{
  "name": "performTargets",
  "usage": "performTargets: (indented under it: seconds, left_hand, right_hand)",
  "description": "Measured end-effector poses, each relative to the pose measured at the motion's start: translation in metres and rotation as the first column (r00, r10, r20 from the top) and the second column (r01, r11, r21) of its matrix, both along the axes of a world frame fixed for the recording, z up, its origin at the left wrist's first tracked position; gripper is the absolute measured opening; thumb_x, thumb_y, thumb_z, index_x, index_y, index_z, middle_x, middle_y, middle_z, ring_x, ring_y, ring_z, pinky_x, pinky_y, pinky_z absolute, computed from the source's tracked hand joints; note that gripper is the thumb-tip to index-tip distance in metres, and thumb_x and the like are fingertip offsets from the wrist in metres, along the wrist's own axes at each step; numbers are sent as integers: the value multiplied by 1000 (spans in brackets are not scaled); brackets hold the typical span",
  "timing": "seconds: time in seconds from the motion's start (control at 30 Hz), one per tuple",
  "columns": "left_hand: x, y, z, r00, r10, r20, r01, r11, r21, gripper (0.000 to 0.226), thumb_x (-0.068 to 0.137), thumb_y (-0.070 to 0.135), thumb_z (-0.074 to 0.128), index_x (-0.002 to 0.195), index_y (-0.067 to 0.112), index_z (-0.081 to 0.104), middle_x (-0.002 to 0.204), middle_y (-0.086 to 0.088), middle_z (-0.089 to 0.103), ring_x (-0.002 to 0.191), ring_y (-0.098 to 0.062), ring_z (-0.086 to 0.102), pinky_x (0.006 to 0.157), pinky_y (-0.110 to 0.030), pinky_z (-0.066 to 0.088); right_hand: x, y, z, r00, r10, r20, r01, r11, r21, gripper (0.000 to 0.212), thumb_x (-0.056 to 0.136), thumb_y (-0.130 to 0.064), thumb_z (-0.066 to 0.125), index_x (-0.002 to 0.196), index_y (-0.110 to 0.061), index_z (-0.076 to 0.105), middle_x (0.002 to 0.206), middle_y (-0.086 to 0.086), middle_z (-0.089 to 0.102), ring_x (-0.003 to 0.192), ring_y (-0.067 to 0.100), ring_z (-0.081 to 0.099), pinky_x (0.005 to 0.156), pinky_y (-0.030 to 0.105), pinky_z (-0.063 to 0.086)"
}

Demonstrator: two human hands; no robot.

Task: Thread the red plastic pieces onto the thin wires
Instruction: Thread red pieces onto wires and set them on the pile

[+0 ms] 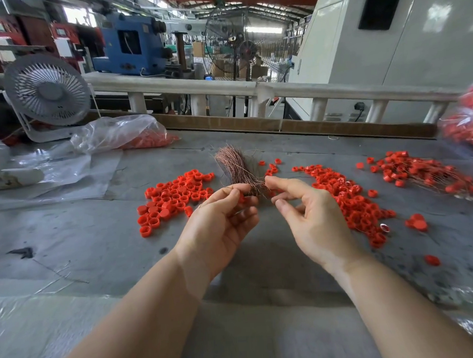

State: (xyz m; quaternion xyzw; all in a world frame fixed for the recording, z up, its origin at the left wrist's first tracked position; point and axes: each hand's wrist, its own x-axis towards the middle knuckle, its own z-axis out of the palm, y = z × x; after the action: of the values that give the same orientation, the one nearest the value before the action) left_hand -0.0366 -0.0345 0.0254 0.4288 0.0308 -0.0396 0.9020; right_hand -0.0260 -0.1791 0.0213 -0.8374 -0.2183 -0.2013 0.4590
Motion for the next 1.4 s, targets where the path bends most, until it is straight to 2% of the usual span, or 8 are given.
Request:
performTargets:
  seconds: [0.47,0.73,0.8,0.9,0.97,1.1,1.23,1.4]
  left_hand:
    - [-2,0,2,1000,15,-16,-15,1000,-11,29,97,7,41,79,9,64,62,-7,63,48,-9,57,50,-18,52]
    - [-3,-1,2,1000,23,20,-24,997,67,29,96,6,42,77,9,64,59,-5,63,48,-8,57,50,-19,53]
    - [-3,-2,2,999,28,36,-32,993,118,28,96,6,43,77,9,64,58,-5,62,47,-8,57,50,-19,53]
    - [-4,-3,1,996,45,72,-58,979,195,28,95,4,43,75,8,63,56,-4,60,46,-8,54,48,-19,51]
    - [-5,-6,0,993,36,108,-65,960,272,28,95,4,44,75,8,62,58,-4,59,46,-9,52,47,-19,50]
    - [-6,-10,-4,987,6,163,-75,903,423,25,95,4,45,77,9,62,63,-4,57,47,-8,52,48,-18,47]
    - [-8,-13,-7,974,-51,219,-82,828,555,24,94,5,48,76,12,62,66,-4,57,51,-8,52,53,-21,48]
    - [-11,-14,-9,957,-112,266,-79,785,615,19,92,7,52,81,17,64,66,-2,60,52,-7,54,53,-19,49]
  right_hand:
    - [9,-7,0,972,-230,-40,234,959,160,30,89,-3,55,117,-12,64,97,-8,65,89,15,64,80,47,53]
    - [13,-15,2,941,-316,-122,335,919,206,31,90,-5,56,120,-9,61,112,7,66,102,19,60,93,45,47]
    - [13,-18,3,907,-413,-85,422,893,158,36,88,-7,59,124,-11,58,120,8,60,114,21,53,103,37,39]
    - [8,-20,7,858,-506,85,489,857,162,36,84,-1,61,120,-9,60,117,8,56,114,26,49,100,32,36]
    - [4,-16,10,893,-414,179,389,907,159,26,83,2,61,106,-9,66,101,3,59,99,24,56,90,34,43]
    - [-2,-1,9,986,-78,149,70,996,61,20,81,2,65,89,-16,71,85,-3,64,76,2,55,67,9,37]
    - [-4,2,10,996,82,34,-87,982,167,33,80,0,68,90,-32,68,88,-9,65,75,2,57,58,15,37]
    - [-5,4,10,983,184,-12,-178,962,206,31,78,0,70,74,-30,70,79,-6,68,73,17,61,59,26,40]
